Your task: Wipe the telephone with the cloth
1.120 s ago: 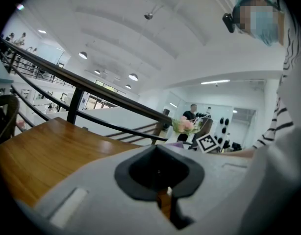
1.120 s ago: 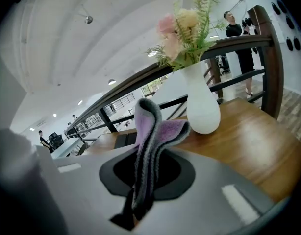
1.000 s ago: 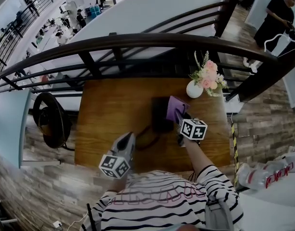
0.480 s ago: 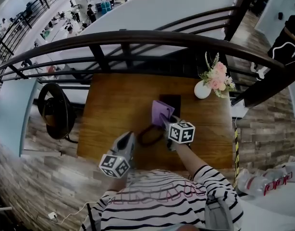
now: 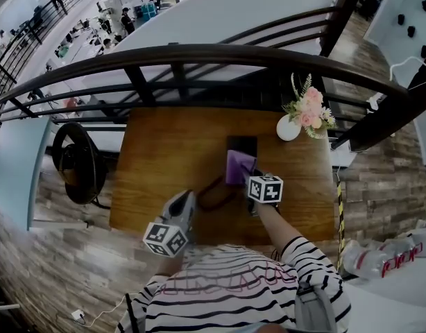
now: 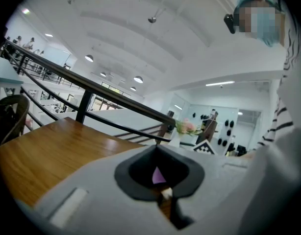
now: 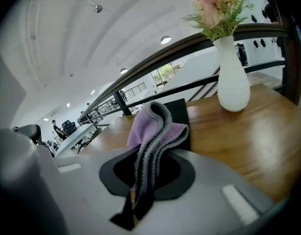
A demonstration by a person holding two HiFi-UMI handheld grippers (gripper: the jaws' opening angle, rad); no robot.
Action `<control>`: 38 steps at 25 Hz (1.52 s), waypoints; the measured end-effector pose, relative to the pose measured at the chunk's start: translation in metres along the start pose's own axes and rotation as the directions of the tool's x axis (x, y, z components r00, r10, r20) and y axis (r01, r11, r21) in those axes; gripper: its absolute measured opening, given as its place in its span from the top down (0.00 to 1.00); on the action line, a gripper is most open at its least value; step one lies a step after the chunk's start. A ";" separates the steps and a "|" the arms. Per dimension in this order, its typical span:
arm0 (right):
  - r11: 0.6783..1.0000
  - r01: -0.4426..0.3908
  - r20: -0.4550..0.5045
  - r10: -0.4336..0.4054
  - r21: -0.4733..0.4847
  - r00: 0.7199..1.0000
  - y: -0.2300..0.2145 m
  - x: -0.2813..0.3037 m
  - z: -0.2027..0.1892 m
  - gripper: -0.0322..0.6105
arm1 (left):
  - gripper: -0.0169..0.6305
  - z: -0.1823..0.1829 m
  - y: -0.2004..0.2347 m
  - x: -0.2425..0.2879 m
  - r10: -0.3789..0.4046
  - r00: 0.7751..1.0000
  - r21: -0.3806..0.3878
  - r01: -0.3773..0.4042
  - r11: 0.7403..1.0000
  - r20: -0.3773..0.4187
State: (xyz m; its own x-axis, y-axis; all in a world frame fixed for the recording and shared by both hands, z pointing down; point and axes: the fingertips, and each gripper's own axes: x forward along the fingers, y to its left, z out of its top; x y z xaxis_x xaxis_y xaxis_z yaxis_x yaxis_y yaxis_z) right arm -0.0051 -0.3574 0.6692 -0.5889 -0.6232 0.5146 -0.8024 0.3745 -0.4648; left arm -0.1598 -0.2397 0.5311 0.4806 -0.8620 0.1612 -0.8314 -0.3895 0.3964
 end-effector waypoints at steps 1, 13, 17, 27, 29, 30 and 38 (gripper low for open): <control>1.000 0.015 0.001 -0.015 0.005 1.000 -0.007 -0.004 -0.001 0.89 | 0.97 -0.001 -0.002 0.002 -0.007 1.000 0.001 0.007 1.000 -0.002; 0.985 0.159 0.033 -0.161 0.060 0.986 -0.075 -0.051 -0.003 0.89 | 0.97 -0.007 -0.024 0.016 -0.066 0.997 0.005 0.066 0.998 -0.025; 0.984 0.165 0.040 -0.168 0.071 0.985 -0.077 -0.056 -0.003 0.89 | 0.97 -0.008 -0.026 0.015 -0.066 0.998 0.007 0.066 0.998 -0.024; 0.997 -0.071 0.116 0.067 0.028 0.991 0.017 -0.052 0.006 0.89 | 0.97 -0.009 -0.018 -0.001 -0.021 1.000 0.001 0.021 1.000 -0.003; 0.991 -0.132 0.099 0.131 0.003 0.986 0.040 -0.042 0.003 0.89 | 0.97 -0.009 -0.015 -0.006 -0.002 1.000 -0.003 0.003 1.000 0.004; 0.988 -0.153 0.086 0.154 -0.010 0.984 0.050 -0.035 0.000 0.89 | 0.97 -0.008 -0.012 -0.009 0.008 1.000 -0.005 -0.008 1.000 0.007; 0.989 -0.133 -0.038 0.131 -0.060 0.991 0.055 0.007 -0.034 0.89 | 0.97 -0.008 0.001 -0.025 0.068 0.997 -0.018 -0.067 0.998 0.020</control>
State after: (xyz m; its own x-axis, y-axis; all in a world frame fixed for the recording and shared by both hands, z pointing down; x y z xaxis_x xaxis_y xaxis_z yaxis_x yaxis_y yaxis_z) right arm -0.0567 -0.3176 0.6714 -0.6921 -0.5421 0.4766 -0.7213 0.4945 -0.4850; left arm -0.1708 -0.2157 0.5345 0.4174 -0.8928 0.1693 -0.8568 -0.3246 0.4005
